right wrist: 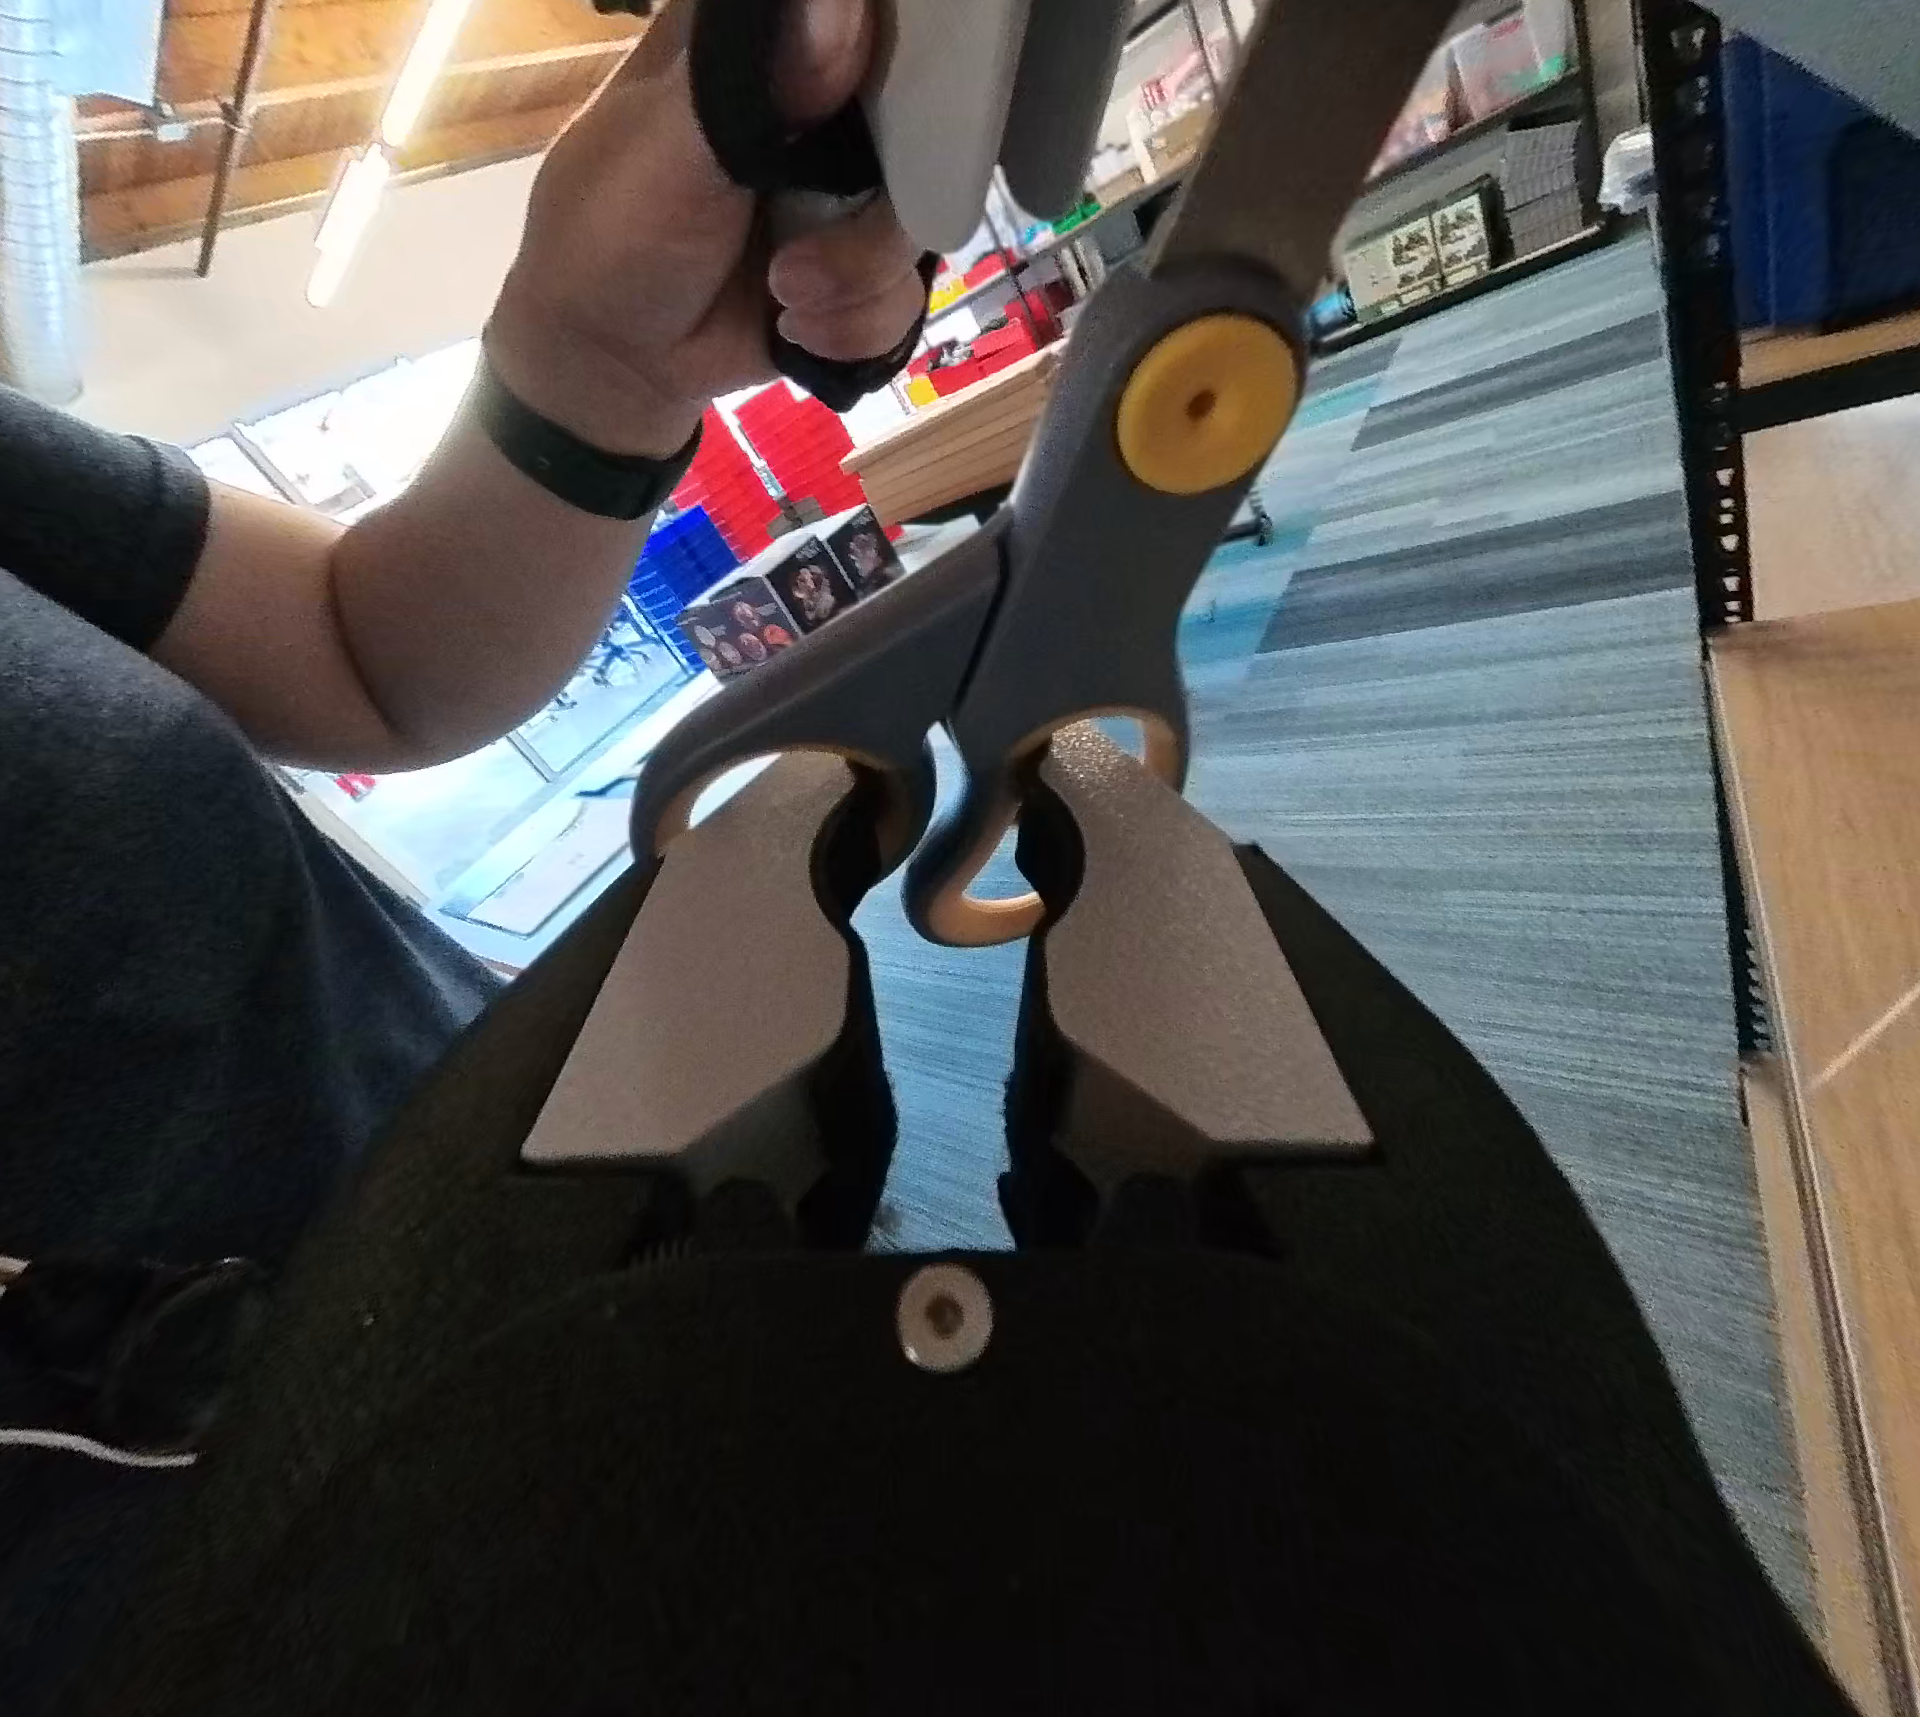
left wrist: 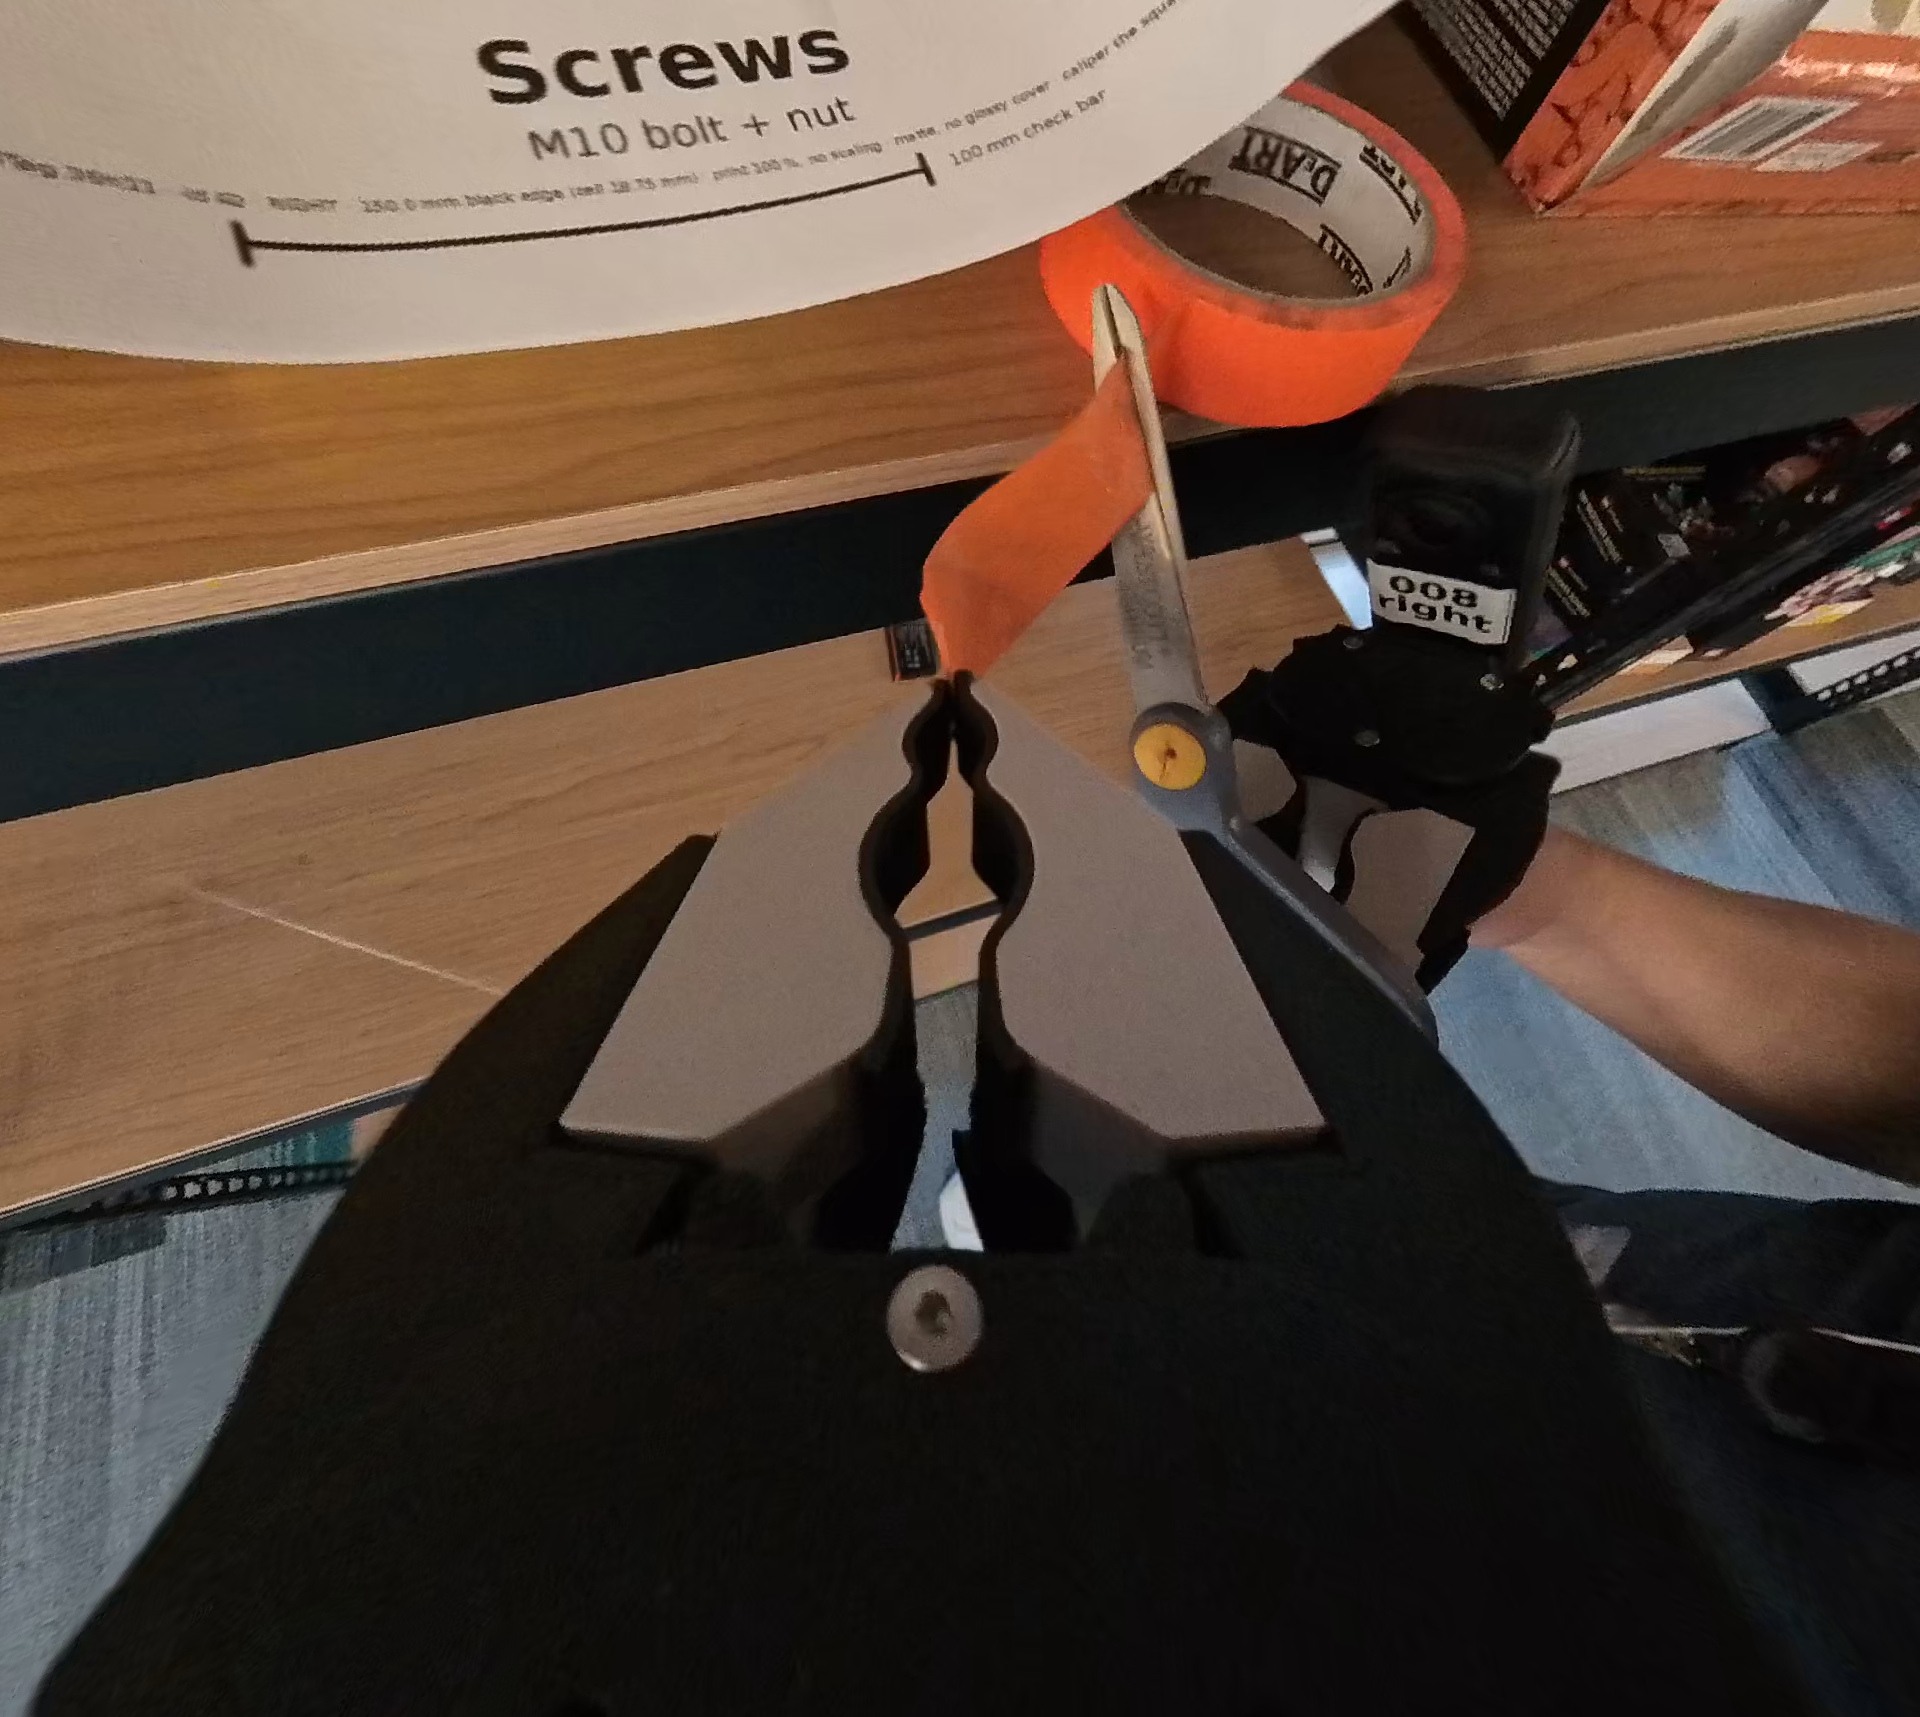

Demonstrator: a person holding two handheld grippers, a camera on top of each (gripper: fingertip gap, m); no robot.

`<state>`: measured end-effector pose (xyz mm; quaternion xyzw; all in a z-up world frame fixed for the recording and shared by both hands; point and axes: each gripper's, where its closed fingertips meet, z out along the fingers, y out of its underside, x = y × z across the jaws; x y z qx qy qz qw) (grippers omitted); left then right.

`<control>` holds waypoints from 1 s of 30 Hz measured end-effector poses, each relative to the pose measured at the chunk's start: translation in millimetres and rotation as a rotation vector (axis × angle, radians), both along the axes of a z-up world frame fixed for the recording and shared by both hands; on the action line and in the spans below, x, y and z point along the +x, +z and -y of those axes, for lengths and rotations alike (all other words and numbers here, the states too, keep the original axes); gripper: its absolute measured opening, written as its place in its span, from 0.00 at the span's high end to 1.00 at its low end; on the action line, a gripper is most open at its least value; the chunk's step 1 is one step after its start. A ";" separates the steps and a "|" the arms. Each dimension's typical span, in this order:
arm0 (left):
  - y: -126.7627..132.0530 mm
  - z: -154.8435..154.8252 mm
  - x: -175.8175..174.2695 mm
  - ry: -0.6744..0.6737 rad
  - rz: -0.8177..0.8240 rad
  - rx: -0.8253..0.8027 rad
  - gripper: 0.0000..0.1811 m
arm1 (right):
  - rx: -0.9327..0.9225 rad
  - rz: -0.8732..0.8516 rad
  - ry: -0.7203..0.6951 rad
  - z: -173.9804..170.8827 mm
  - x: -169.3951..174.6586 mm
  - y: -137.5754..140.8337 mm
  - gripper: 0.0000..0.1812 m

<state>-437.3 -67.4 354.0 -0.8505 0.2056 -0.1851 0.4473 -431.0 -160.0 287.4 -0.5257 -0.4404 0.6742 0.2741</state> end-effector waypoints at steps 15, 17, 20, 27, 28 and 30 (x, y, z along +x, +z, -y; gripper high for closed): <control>34.3 -8.7 -32.3 0.114 0.176 0.075 1.00 | 0.038 0.000 0.083 27.6 12.4 1.6 0.90; 34.4 -1.1 -34.4 0.109 0.188 0.078 1.00 | 0.058 0.017 0.091 37.8 18.9 4.8 0.90; 34.7 13.1 -36.0 0.087 0.227 0.084 1.00 | 0.041 0.062 0.067 50.7 37.4 23.3 0.90; 41.6 30.5 -37.6 -0.052 0.362 0.100 1.00 | 0.068 0.313 -0.230 29.6 107.4 123.6 0.90; 43.9 30.1 -38.5 -0.077 0.374 0.113 1.00 | 0.070 0.347 -0.281 20.6 119.5 139.7 0.90; 49.3 28.7 -40.7 -0.126 0.387 0.147 1.00 | 0.081 0.445 -0.406 -3.5 149.7 163.1 0.90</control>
